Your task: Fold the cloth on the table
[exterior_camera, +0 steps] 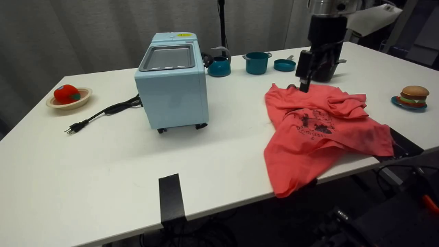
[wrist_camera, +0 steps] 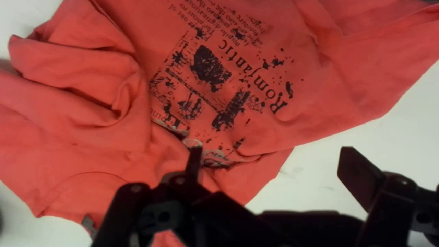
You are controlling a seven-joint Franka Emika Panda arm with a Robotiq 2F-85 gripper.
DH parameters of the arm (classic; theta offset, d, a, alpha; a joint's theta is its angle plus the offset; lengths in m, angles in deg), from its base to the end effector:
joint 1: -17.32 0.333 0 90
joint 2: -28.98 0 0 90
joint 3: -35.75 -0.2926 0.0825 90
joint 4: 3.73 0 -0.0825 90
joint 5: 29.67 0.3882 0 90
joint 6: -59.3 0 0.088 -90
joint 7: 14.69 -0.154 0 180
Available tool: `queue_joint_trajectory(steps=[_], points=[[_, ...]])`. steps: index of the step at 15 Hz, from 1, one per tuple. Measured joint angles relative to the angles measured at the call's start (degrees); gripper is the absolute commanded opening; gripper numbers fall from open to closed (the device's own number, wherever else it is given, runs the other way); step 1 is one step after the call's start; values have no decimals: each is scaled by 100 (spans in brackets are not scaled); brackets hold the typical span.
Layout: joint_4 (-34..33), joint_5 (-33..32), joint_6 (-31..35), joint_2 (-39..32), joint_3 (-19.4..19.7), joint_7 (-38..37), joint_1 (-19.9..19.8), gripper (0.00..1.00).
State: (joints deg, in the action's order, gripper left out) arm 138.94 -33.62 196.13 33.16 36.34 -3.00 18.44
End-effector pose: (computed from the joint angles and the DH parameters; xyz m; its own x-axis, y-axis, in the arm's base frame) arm 0.4636 0.0015 0.2384 0.9648 0.2603 -0.0386 0.2617 -0.9644 0.0379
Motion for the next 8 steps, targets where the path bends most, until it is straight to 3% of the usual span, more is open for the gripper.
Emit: queue_joint_trajectory(steps=[8], points=[[-101, 432, 412, -968, -496, 186, 191, 100]])
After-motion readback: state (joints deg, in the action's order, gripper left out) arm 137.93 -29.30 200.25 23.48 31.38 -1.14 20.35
